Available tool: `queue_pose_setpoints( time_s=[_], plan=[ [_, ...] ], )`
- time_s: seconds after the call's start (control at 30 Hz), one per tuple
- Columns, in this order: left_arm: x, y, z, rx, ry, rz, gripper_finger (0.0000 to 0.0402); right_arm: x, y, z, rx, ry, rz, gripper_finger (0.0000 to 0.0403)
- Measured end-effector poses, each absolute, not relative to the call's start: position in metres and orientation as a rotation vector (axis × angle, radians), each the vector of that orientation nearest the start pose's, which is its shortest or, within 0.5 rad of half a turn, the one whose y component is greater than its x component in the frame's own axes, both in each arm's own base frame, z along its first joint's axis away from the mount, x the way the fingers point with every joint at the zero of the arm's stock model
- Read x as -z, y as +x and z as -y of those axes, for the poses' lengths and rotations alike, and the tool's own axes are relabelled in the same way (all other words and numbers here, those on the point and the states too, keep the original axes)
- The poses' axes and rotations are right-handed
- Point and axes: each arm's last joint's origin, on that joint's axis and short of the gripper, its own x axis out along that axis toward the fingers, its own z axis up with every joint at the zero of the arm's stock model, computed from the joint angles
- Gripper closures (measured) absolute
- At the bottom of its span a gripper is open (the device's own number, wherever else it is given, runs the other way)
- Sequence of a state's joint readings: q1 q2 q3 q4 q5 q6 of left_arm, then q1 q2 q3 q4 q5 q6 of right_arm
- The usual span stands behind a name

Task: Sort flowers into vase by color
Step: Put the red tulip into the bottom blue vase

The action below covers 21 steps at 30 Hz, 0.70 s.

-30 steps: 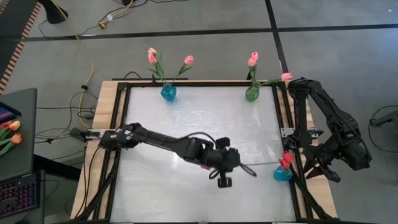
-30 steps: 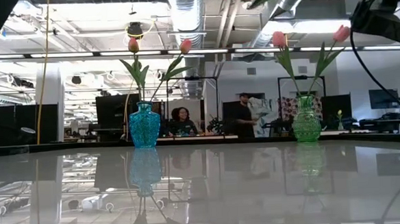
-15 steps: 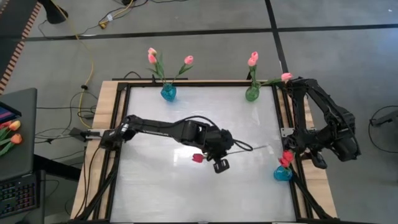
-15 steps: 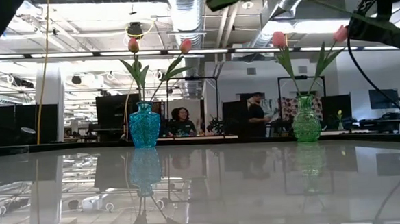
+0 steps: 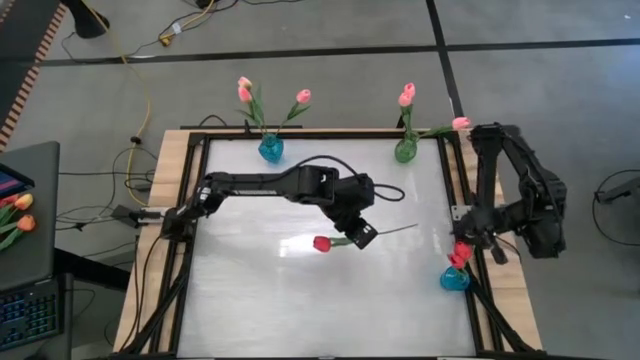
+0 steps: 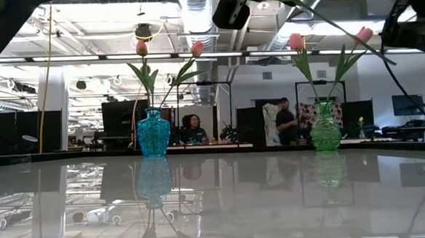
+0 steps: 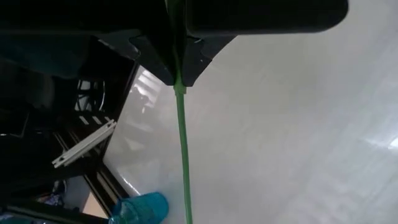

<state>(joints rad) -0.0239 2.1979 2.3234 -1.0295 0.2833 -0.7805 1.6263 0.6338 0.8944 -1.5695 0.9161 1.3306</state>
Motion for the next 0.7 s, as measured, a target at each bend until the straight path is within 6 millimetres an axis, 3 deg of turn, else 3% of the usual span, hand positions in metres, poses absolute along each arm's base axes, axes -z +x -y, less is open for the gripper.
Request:
queue_pose_setpoints(
  time_s=[0.17,0.37,0.7],
  plan=[
    [-0.334,0.472,0.012,-0.073,-0.864,-0.940,0.0400,-0.301,0.028,-0.048,-0.112,-0.115,-0.503,0.0251],
    [-0.339,0.477,0.003,-0.072,-0.895,-0.859,0.0400,-0.302,0.035,-0.044,0.022,-0.152,-0.480,0.0243],
    [-0.337,0.483,-0.011,-0.135,-0.964,-0.803,0.0400,-0.308,0.051,-0.054,0.054,-0.333,-0.476,0.0163]
  ],
)
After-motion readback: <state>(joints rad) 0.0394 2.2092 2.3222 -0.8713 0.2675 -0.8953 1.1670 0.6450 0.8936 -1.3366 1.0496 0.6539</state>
